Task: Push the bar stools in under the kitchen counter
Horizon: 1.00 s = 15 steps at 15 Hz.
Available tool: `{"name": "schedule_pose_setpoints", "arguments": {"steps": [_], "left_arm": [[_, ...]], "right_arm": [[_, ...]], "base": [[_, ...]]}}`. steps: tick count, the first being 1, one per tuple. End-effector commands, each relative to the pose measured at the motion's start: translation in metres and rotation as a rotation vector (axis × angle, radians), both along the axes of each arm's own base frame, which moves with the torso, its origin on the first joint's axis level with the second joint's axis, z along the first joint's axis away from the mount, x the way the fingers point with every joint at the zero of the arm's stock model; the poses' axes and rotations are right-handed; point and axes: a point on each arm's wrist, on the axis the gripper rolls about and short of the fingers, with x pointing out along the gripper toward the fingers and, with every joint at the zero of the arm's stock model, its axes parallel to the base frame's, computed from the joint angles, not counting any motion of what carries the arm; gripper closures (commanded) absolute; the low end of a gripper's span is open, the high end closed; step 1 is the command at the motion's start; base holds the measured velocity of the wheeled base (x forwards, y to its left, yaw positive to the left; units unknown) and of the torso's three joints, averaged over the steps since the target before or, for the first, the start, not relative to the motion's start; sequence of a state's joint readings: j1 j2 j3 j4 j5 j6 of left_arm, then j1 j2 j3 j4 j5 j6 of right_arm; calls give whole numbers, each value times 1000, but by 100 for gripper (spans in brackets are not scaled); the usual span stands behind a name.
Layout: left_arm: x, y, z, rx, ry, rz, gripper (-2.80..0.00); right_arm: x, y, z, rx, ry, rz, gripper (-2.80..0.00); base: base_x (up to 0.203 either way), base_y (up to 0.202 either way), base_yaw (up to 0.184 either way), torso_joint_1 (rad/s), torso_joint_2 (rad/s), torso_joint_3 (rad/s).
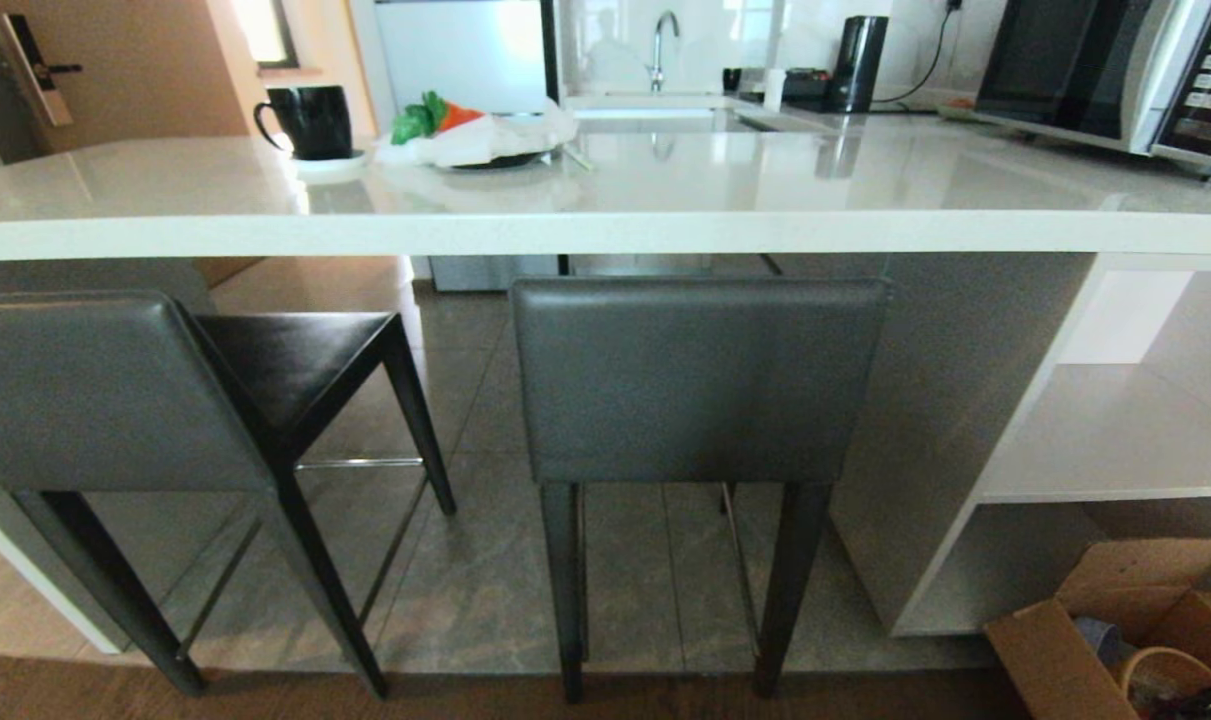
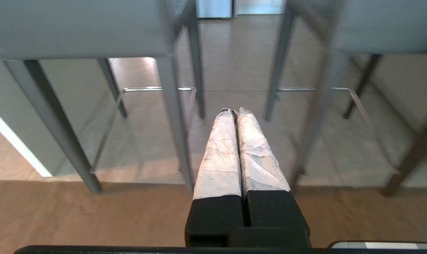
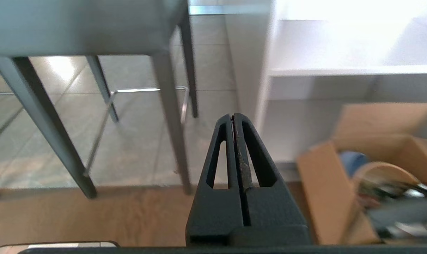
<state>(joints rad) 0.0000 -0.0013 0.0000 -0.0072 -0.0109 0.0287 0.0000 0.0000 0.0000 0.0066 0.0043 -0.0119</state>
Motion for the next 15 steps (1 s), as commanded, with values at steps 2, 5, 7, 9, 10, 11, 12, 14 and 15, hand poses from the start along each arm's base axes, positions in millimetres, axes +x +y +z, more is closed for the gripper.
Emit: {"name": "schedule_pose_setpoints", "arguments": {"steps": [2, 5, 7, 9, 10, 11, 12, 14, 15], "left_arm": [[0, 0, -1, 0, 4, 0, 0], [0, 0, -1, 0, 4, 0, 0], [0, 0, -1, 0, 4, 0, 0], [0, 0, -1, 0, 4, 0, 0], [0, 0, -1, -1, 4, 0, 0], [0, 0, -1, -4, 4, 0, 0], [0, 0, -1, -12, 4, 5, 0], [0, 0, -1, -30, 3, 12, 0], [0, 0, -1, -30, 3, 11, 0]], "right_arm": [[0, 0, 0, 0, 0, 0, 0], [0, 0, 0, 0, 1, 0, 0], [0, 0, 0, 0, -1, 0, 0], [0, 0, 0, 0, 0, 0, 0], [0, 0, 0, 0, 0, 0, 0], [0, 0, 0, 0, 0, 0, 0], [0, 0, 0, 0, 0, 0, 0], [0, 0, 0, 2, 0, 0, 0], [0, 0, 0, 5, -2, -1, 0]], "base": [[191, 192, -1, 7, 0, 0], [50, 60, -3, 7, 2, 1], [0, 0, 0, 0, 0, 0], [0, 0, 0, 0, 0, 0], [0, 0, 0, 0, 0, 0], [0, 0, 0, 0, 0, 0], [0, 0, 0, 0, 0, 0], [0, 0, 0, 0, 0, 0], [0, 0, 0, 0, 0, 0]]}}
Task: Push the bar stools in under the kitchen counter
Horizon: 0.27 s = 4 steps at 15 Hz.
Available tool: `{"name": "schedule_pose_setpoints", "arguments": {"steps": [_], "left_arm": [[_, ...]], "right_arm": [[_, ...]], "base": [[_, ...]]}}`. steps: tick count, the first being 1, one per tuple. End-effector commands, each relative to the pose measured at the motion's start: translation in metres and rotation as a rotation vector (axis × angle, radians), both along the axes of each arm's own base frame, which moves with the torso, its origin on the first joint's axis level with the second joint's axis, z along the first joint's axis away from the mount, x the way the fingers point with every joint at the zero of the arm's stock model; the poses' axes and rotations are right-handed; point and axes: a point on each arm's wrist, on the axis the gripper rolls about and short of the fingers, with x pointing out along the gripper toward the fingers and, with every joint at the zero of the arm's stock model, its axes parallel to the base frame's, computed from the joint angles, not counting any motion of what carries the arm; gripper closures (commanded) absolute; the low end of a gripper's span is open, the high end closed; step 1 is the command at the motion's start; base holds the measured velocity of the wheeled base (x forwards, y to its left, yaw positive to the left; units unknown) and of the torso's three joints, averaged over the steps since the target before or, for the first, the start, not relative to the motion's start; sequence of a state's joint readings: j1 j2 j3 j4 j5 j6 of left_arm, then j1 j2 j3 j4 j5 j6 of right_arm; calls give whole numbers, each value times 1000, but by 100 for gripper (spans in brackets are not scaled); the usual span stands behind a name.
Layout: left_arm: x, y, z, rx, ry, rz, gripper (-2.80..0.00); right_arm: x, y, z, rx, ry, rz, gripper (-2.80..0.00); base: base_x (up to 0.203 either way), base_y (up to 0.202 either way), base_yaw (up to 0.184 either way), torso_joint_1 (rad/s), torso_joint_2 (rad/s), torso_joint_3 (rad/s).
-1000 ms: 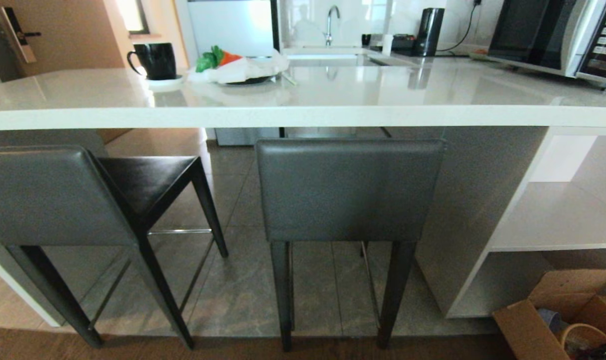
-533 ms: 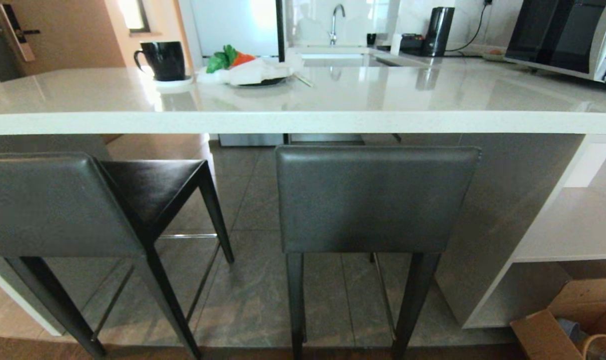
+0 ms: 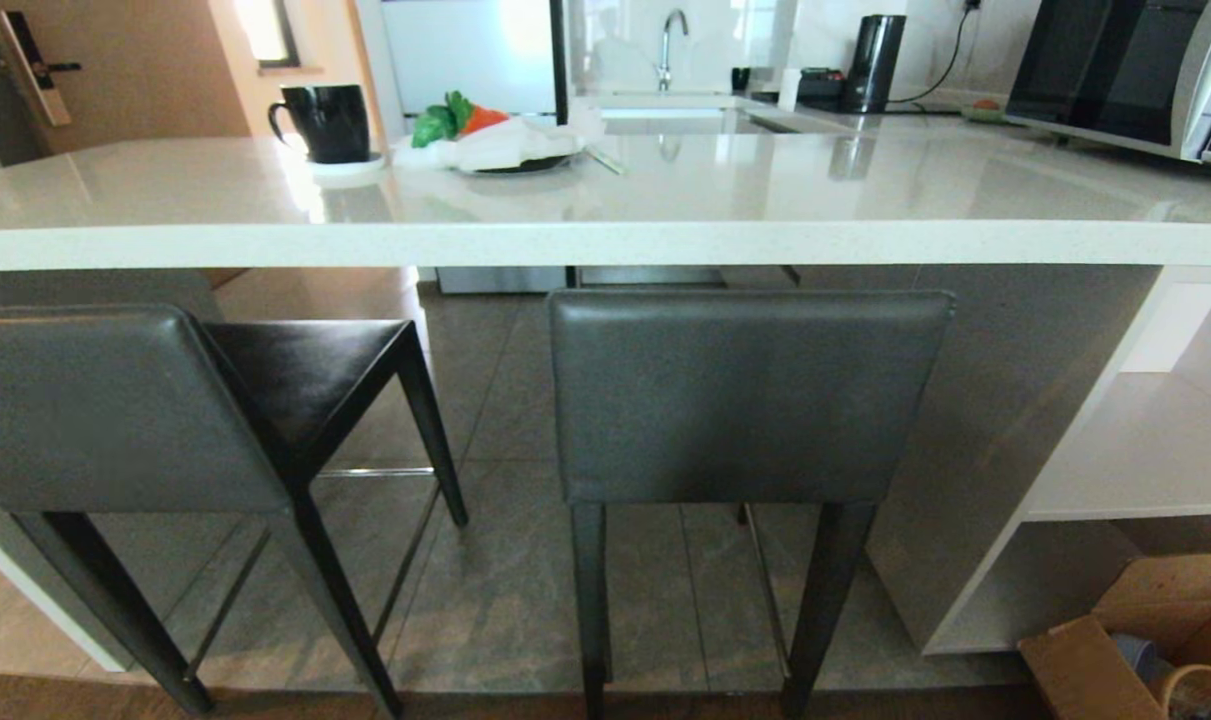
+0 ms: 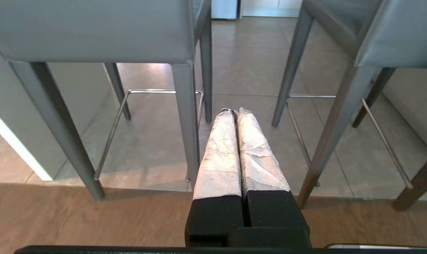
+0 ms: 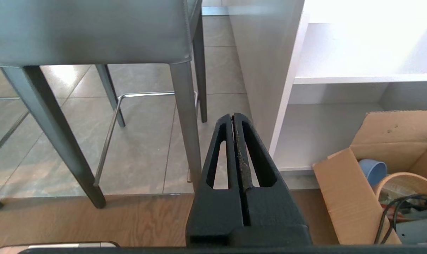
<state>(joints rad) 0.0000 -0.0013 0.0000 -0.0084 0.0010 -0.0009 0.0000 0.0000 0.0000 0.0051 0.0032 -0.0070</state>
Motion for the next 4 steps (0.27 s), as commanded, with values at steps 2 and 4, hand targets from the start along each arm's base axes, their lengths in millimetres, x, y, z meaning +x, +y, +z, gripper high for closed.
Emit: {"name": "schedule_pose_setpoints", "arguments": {"steps": [2, 4], "left_arm": [[0, 0, -1, -1, 3, 1, 0], [0, 0, -1, -1, 3, 0, 0]], "right_arm": [[0, 0, 0, 2, 1, 0, 0], [0, 0, 0, 2, 1, 0, 0]], "base": [[0, 0, 0, 0, 0, 0], [0, 0, 0, 0, 0, 0]]}}
